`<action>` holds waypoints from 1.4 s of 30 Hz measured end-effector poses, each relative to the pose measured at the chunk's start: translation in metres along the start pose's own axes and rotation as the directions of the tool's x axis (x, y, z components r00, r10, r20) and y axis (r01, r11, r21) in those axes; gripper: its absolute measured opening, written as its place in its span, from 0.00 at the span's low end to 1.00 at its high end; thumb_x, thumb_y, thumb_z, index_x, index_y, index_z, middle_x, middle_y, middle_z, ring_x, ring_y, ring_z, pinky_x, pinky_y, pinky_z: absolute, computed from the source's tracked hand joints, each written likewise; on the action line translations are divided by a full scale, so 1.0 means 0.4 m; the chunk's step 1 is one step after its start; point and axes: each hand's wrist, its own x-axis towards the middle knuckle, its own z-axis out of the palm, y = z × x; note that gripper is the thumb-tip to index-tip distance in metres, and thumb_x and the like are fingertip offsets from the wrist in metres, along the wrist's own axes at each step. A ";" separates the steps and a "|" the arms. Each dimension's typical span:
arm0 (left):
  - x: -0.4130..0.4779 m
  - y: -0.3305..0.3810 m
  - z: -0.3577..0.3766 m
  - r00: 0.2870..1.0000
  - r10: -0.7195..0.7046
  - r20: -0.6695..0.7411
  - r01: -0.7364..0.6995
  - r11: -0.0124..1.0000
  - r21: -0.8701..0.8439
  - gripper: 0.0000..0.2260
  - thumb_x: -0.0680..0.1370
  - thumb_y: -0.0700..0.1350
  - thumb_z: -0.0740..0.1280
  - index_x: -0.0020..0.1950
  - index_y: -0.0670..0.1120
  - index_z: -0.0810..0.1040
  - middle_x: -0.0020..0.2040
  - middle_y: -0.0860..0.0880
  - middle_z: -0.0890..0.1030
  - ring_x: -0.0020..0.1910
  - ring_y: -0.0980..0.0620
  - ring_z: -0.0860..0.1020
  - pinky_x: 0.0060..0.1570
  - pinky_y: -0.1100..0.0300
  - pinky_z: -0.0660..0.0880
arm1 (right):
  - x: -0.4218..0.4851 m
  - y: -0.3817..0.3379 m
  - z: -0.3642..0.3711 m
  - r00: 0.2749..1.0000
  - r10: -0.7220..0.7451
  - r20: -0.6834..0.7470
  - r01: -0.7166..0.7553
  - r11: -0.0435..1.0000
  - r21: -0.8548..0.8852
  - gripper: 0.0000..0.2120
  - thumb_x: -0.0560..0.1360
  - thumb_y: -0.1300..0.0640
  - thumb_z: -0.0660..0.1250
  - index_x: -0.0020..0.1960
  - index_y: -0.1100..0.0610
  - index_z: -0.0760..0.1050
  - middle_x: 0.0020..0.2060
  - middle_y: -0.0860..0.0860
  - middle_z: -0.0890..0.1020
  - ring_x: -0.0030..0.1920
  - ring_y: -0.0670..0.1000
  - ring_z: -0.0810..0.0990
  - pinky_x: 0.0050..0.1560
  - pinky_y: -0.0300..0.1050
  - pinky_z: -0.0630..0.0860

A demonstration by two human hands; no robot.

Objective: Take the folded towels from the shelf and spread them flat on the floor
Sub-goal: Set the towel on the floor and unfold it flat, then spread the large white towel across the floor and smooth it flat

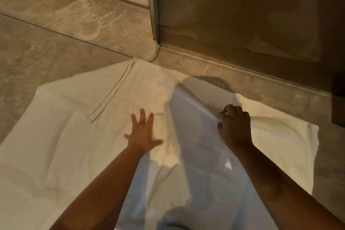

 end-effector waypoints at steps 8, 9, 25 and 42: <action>-0.218 0.075 0.008 0.877 0.173 -0.447 -0.309 0.918 -0.251 0.25 0.72 0.43 0.72 0.67 0.40 0.70 0.68 0.38 0.71 0.66 0.40 0.70 0.66 0.54 0.65 | -0.167 -0.099 -0.061 0.986 -0.168 0.023 0.154 0.944 0.291 0.05 0.66 0.67 0.71 0.40 0.63 0.78 0.32 0.59 0.80 0.32 0.61 0.80 0.32 0.52 0.78; -0.247 0.086 0.012 0.857 0.234 -0.459 -0.345 0.922 -0.175 0.26 0.72 0.44 0.72 0.68 0.42 0.70 0.69 0.38 0.70 0.67 0.40 0.70 0.65 0.51 0.66 | -0.189 -0.109 -0.068 0.984 -0.177 0.024 0.159 0.933 0.324 0.04 0.67 0.67 0.70 0.42 0.63 0.78 0.34 0.59 0.80 0.35 0.62 0.80 0.35 0.53 0.78; -0.601 0.022 -0.003 0.736 0.604 -0.307 -0.573 0.796 0.195 0.06 0.77 0.41 0.59 0.50 0.44 0.76 0.48 0.45 0.80 0.49 0.43 0.76 0.53 0.54 0.68 | -0.607 -0.245 -0.188 0.991 -0.133 0.019 0.109 0.879 0.464 0.11 0.76 0.57 0.62 0.56 0.59 0.75 0.52 0.55 0.81 0.52 0.56 0.79 0.51 0.43 0.72; -0.761 -0.004 0.119 0.704 0.519 -0.484 -0.571 0.820 0.048 0.04 0.79 0.42 0.61 0.46 0.41 0.70 0.39 0.44 0.73 0.43 0.44 0.71 0.38 0.53 0.65 | -0.838 -0.059 -0.174 0.982 -0.163 0.091 0.138 0.962 0.234 0.08 0.74 0.54 0.63 0.50 0.56 0.74 0.49 0.55 0.82 0.49 0.57 0.78 0.41 0.44 0.65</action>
